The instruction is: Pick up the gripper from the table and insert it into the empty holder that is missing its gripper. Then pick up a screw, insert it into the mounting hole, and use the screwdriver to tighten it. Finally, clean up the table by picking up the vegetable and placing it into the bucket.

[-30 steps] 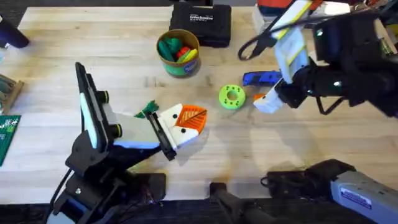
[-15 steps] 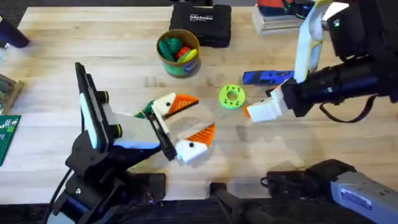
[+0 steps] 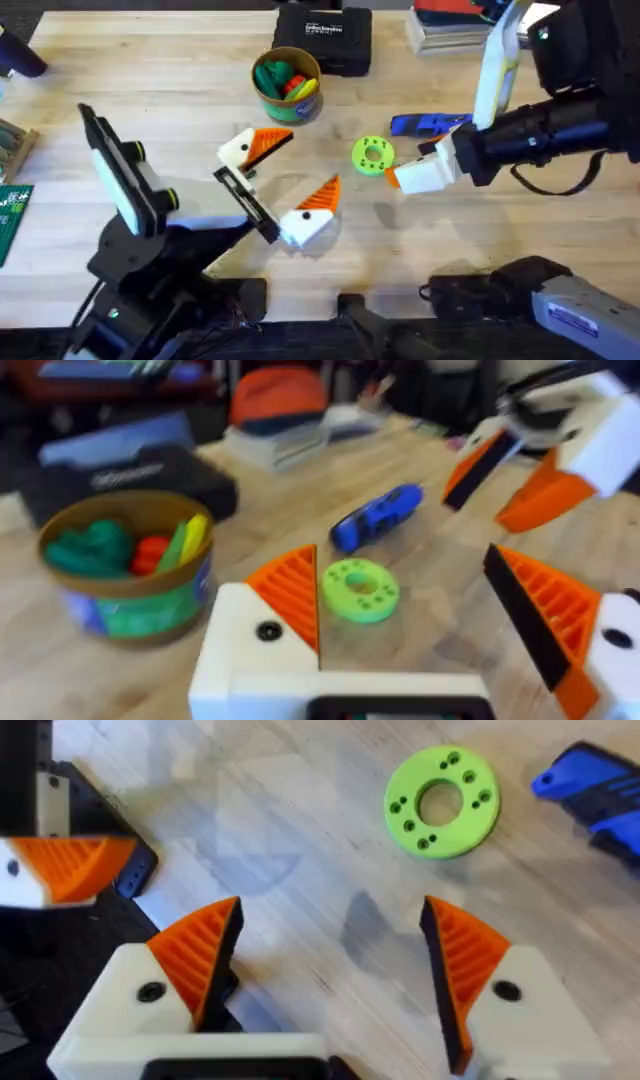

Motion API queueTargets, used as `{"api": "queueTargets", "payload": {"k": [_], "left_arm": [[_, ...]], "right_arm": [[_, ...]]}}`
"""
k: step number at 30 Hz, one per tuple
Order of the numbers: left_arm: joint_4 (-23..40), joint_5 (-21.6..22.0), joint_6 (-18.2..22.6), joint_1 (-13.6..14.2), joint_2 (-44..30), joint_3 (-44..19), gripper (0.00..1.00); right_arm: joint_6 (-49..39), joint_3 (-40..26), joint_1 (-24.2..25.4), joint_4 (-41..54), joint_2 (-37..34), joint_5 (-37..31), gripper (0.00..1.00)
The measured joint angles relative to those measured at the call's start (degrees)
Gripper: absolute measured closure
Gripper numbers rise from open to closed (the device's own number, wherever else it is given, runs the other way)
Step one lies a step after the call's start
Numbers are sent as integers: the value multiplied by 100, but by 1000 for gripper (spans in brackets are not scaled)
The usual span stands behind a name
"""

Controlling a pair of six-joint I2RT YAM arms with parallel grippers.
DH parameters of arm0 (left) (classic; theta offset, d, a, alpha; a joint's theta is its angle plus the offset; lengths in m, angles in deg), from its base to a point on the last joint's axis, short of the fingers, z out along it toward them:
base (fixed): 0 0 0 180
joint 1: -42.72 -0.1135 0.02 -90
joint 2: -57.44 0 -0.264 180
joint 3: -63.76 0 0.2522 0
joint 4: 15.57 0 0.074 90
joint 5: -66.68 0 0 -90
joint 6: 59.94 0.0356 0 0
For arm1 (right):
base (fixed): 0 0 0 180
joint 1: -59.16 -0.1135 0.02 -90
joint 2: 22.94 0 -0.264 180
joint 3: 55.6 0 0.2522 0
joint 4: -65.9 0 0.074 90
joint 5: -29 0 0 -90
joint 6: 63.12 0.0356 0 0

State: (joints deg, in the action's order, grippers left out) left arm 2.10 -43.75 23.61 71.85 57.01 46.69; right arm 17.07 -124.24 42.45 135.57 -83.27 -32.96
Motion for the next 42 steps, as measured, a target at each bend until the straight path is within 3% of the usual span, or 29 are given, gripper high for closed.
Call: {"api": "queueTargets", "payload": {"k": [3, 8, 10, 11, 15, 19, 26, 30, 35, 37, 42], "left_arm": [[945, 520, -124, -2, -205, -584, 15], [2687, 1671, -431, 0, -1225, -2116, 15], [3244, 2195, -551, -2, -1793, -2750, 16], [3989, 2805, -577, -2, -2714, -3682, 15], [4677, 3222, -137, 0, -3827, -4654, 15], [5071, 3390, 206, 0, -4692, -5137, 15], [6017, 3604, 805, -1, -5568, -5167, 16], [6090, 3844, 1014, -2, -6143, -5167, 15], [6123, 3622, 1135, -61, -6903, -5167, 15], [6079, 3400, 1280, -427, -7342, -5162, 15], [5754, 2950, 1458, -1200, -7488, -4998, 15]], "right_arm": [[-27, -56, 0, -175, 0, 38, 9], [-52, -113, 0, -580, 0, 61, 9], [-52, -121, 0, -710, 0, 74, 9], [-52, -121, 0, -824, 0, 76, 9], [-52, -121, 0, -869, 0, 76, 8], [-52, -121, 0, -873, 0, 76, 9], [-52, -121, 0, -855, 0, 76, 9], [-52, -121, 0, -856, 0, 76, 9], [-53, -121, 0, -829, 0, 76, 8], [-226, -121, 0, -621, 0, 77, 8], [-593, -121, 0, -447, 0, 76, 8]]}}
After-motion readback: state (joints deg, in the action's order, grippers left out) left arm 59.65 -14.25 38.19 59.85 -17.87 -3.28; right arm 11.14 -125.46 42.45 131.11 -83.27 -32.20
